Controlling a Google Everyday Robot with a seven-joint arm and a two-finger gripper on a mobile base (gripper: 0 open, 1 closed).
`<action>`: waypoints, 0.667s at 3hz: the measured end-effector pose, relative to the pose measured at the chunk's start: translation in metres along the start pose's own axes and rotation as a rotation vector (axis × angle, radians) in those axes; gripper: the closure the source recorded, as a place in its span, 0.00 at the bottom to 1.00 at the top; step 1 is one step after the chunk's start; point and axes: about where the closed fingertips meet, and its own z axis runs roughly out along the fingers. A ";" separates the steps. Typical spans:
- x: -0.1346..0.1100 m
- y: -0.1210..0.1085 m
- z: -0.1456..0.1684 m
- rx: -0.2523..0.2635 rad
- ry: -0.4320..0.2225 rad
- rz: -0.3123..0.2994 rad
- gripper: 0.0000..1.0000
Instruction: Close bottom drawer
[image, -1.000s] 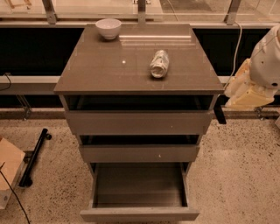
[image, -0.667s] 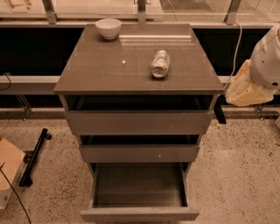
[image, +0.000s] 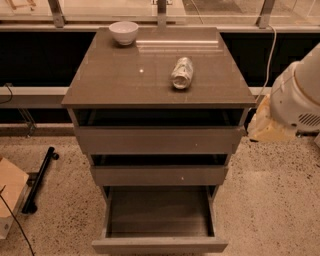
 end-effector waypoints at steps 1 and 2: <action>0.005 0.013 0.035 -0.006 -0.026 -0.011 1.00; 0.016 0.018 0.085 -0.010 -0.049 0.002 1.00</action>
Offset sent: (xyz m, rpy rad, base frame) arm 0.0241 -0.0066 -0.1657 0.0888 0.0341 0.0006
